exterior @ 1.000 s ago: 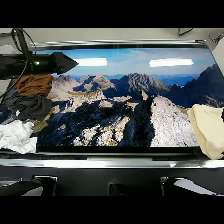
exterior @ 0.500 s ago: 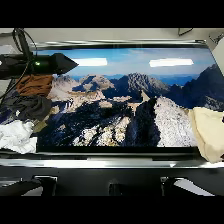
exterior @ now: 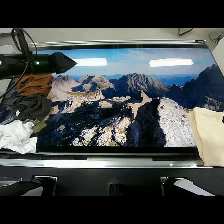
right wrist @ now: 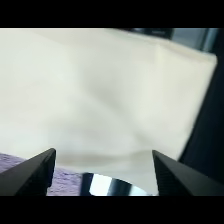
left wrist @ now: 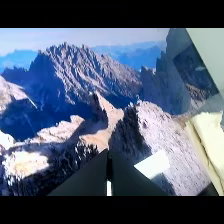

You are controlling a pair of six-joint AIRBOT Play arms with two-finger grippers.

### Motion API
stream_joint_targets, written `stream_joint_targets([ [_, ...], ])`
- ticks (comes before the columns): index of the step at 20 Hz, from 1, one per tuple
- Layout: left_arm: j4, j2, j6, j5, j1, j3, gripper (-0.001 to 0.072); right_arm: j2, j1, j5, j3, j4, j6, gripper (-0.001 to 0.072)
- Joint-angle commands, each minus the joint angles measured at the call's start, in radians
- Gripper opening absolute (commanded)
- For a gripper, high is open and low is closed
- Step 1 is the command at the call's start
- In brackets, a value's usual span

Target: Fold the clothes and pants, and hang the long-sleeved shirts on hangers.

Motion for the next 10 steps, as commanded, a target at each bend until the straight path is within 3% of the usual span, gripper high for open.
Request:
stream_joint_targets([
  [1,0.110,-0.004,-0.001,0.080,0.001,0.040,0.0017,0.002,0.024,-0.110,0.340,0.251,-0.053,0.0697],
  [2,0.245,-0.011,-0.024,0.076,0.000,0.072,0.0016,0.005,0.068,-0.184,0.435,0.283,-0.093,0.0696],
  [4,0.626,-0.024,-0.192,0.059,-0.003,0.096,0.0017,0.014,0.208,-0.253,0.554,0.281,-0.193,0.0696],
  [6,0.910,-0.049,-0.352,-0.053,0.014,0.084,0.0023,0.014,0.375,-0.178,0.564,0.272,-0.213,0.0696],
  [7,0.924,-0.065,-0.379,-0.127,0.033,0.069,0.0133,0.004,0.470,-0.099,0.542,0.234,-0.210,0.0696],
  [8,0.887,-0.087,-0.398,-0.230,0.054,0.042,0.0535,-0.008,0.556,-0.031,0.505,0.206,-0.204,0.0696],
  [9,0.842,-0.106,-0.396,-0.340,0.067,0.009,0.0700,-0.022,0.640,0.036,0.455,0.192,-0.203,0.0696],
  [10,0.797,-0.118,-0.350,-0.433,0.075,-0.044,0.0708,-0.035,0.714,0.090,0.397,0.193,-0.201,0.0696],
])
